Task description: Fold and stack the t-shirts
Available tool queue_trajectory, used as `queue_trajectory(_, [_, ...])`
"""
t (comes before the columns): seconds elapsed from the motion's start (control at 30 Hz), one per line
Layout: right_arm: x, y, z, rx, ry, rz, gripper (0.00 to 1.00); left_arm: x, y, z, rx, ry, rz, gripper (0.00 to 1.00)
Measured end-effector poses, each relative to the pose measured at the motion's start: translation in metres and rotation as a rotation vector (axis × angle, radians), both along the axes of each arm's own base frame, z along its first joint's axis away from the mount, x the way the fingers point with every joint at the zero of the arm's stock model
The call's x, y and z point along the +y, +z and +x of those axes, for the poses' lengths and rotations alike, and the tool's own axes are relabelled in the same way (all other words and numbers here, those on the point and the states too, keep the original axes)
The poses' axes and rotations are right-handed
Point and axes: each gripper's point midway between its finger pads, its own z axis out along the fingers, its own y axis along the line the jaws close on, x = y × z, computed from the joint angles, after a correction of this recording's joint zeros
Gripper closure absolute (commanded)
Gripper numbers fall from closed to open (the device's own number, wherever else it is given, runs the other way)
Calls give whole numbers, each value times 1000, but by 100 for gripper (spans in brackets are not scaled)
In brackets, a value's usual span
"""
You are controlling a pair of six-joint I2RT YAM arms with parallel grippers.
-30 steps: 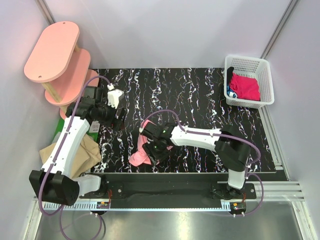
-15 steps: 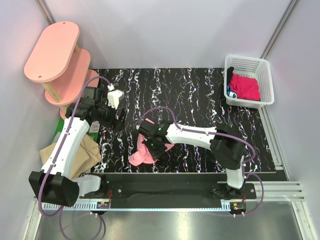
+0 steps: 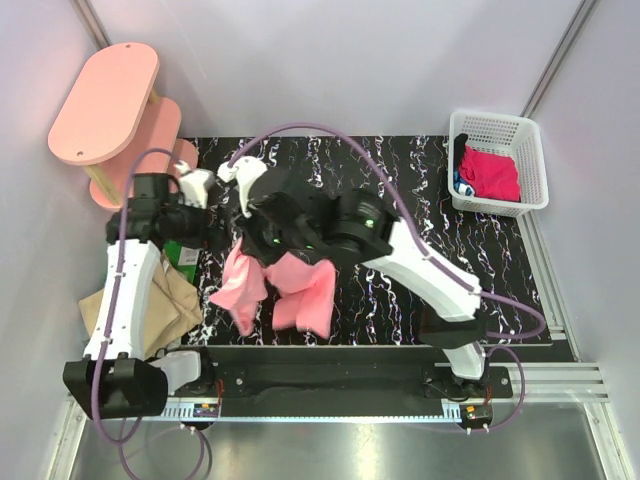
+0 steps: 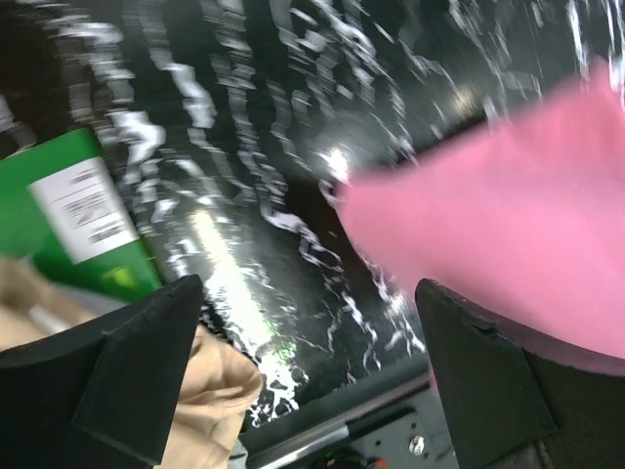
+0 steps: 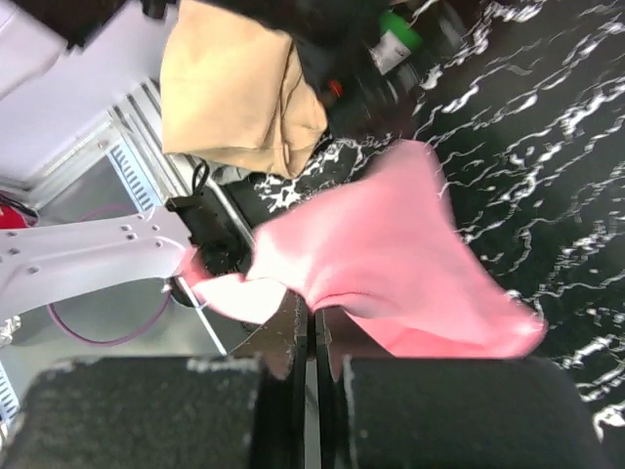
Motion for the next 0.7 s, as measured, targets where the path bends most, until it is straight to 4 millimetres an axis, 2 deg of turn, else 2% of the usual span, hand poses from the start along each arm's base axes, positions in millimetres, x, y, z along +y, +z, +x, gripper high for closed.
queue_trajectory(0.1, [-20,25,-4,-36,-14,32,100,30,13,11,-38,126,-24,3])
queue_trajectory(0.2, [-38,37,10,-81,-74,33,100,42,24,15,-78,181,-48,3])
queue_trajectory(0.4, [-65,58,36,-196,-179,32,100,29,39,10,-123,147,-113,2])
queue_trajectory(0.53, [-74,88,61,-264,-226,108,100,22,47,5,-143,125,-147,2])
queue_trajectory(0.63, [-84,115,86,-323,-301,189,100,18,49,4,-147,112,-162,2])
queue_trajectory(0.7, [-97,132,112,-343,-375,254,100,16,51,1,-148,101,-169,3])
